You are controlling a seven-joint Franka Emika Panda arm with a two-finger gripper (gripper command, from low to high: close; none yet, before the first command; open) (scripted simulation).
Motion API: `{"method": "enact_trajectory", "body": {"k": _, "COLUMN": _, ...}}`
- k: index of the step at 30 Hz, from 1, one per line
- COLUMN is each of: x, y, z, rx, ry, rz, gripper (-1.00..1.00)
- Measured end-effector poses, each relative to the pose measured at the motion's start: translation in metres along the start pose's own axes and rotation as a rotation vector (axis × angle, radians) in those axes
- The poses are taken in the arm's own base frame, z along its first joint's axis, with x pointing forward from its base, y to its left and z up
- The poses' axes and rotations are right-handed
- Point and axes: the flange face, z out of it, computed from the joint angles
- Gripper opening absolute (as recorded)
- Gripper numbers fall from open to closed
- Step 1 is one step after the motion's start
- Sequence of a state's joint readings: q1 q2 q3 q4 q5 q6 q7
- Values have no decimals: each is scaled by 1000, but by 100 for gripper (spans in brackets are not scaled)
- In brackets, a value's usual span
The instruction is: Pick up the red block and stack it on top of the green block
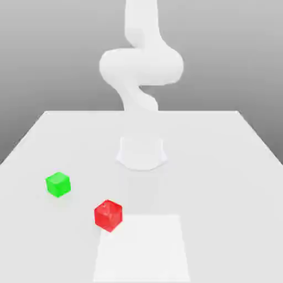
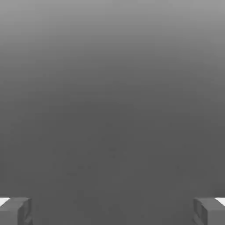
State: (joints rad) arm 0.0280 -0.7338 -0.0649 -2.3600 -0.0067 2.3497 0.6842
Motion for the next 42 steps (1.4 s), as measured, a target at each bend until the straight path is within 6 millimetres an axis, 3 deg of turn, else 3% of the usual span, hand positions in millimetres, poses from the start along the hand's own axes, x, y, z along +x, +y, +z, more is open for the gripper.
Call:
{"method": "enact_trajectory", "body": {"k": 4, "x": -8, "y": 48, "z": 98, "rx": -73, "ry": -130, "rz": -154, "gripper": 0}}
{"method": "enact_trajectory", "body": {"k": 8, "x": -39, "y": 98, "z": 181, "rx": -131, "ry": -264, "rz": -316, "gripper": 0}}
{"method": "enact_trajectory", "body": {"k": 12, "x": -85, "y": 149, "z": 244, "rx": -174, "ry": -401, "rz": -484, "gripper": 0}}
{"method": "enact_trajectory", "body": {"k": 15, "x": -124, "y": 190, "z": 277, "rx": -196, "ry": -507, "rz": -611, "gripper": 0}}
{"method": "enact_trajectory", "body": {"k": 20, "x": -192, "y": 256, "z": 307, "rx": -214, "ry": -682, "rz": -820, "gripper": 0}}
{"method": "enact_trajectory", "body": {"k": 21, "x": -198, "y": 262, "z": 309, "rx": -214, "ry": -698, "rz": -839, "gripper": 0}}
{"method": "enact_trajectory", "body": {"k": 33, "x": -214, "y": 280, "z": 341, "rx": -205, "ry": -704, "rz": -867, "gripper": 0}}
{"method": "enact_trajectory", "body": {"k": 40, "x": -234, "y": 296, "z": 359, "rx": -212, "ry": -713, "rz": -860, "gripper": 0}}
{"method": "enact_trajectory", "body": {"k": 41, "x": -236, "y": 298, "z": 360, "rx": -213, "ry": -714, "rz": -859, "gripper": -100}}
{"method": "enact_trajectory", "body": {"k": 42, "x": -236, "y": 298, "z": 360, "rx": -213, "ry": -714, "rz": -859, "gripper": -100}}
